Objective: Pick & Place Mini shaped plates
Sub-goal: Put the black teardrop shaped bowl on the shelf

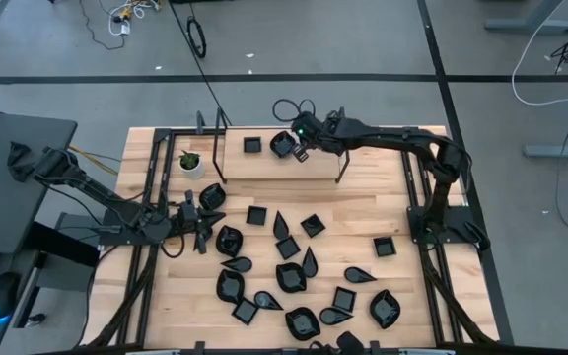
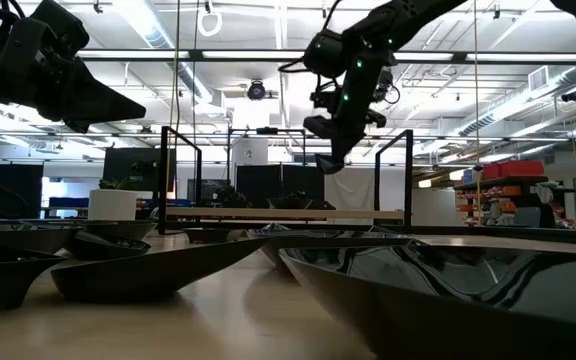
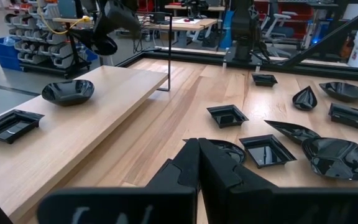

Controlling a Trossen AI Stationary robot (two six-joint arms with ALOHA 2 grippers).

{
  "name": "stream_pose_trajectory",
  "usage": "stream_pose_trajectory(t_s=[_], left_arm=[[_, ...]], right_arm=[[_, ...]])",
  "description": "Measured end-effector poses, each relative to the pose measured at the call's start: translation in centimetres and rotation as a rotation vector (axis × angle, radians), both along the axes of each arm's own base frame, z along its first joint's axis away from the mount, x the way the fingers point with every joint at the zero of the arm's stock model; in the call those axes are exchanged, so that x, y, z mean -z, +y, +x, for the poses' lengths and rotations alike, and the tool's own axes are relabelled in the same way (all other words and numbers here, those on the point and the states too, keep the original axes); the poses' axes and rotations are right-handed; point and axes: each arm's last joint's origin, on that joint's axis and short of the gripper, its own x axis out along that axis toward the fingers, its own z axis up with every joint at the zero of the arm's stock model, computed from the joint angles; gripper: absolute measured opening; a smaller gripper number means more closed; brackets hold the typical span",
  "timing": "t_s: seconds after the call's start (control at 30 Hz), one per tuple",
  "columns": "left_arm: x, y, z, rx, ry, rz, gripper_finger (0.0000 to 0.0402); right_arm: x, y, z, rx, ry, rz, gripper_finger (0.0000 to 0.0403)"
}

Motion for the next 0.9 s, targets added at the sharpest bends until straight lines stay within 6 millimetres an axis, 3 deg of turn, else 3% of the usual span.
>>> stream_pose_trajectory(t_s=[0.13, 0.3, 0.67, 0.9], left_arm=[[0.0, 0.0, 0.0, -0.009, -0.002, 0.001, 0.0007], [-0.1, 0.3, 0.1, -0.028, -0.010, -0.003, 0.0007], [-0.2, 1.0, 0.4, -0.055, -0.015, -0.012, 0.0007], [-0.2, 1.0, 0.5, -0.039, -0.014, -0.018, 0.0007]], right_arm=[[-1.3, -0.5, -0.1, 0.040, -0.023, 0.017, 0.0001], [-1.5, -0.5, 0.0, 0.035, -0.037, 0.030, 0.0001], [3.4, -1.0, 1.2, -0.001, 0.150, 0.090, 0.0000], [4.3, -1.5, 1.0, -0.003, 0.173, 0.145, 0.0000]])
